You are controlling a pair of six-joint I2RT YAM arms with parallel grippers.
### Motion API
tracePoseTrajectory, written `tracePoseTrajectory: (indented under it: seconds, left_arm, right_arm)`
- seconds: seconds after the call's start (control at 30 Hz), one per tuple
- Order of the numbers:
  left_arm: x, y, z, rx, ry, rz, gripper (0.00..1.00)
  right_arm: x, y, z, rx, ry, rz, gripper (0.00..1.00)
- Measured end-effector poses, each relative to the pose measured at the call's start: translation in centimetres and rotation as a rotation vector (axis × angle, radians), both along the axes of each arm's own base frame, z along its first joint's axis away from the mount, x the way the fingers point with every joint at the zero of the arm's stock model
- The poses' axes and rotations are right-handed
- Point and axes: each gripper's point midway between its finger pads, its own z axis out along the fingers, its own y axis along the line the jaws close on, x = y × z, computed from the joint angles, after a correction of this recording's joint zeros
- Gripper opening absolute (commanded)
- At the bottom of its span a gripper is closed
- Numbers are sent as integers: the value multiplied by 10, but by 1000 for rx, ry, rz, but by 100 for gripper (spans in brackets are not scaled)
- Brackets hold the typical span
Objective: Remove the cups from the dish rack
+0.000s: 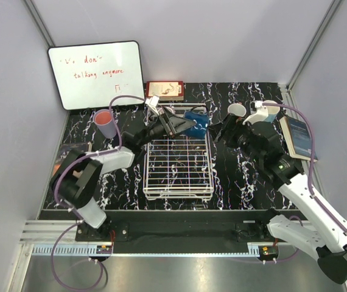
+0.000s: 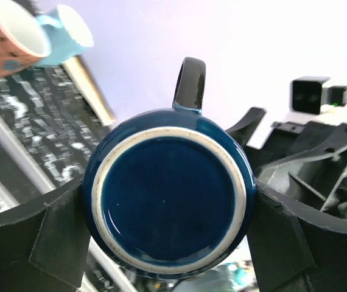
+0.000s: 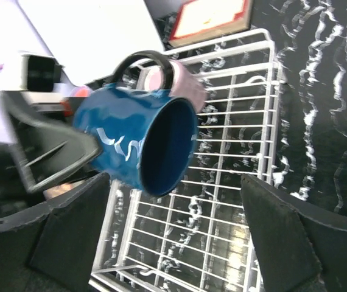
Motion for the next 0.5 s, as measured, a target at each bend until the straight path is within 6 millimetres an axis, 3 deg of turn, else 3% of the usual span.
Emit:
tracePoseTrajectory:
  seconds: [0.2,0.5]
  left_arm:
    - [-2,-5,-3,-70,56,-62,0]
    - [-19,-7,12,-96,-13,-129,0]
  right_arm:
    - [-11,9,15,87,-45,60,81]
    - [-11,29,27,163,-65,141,66]
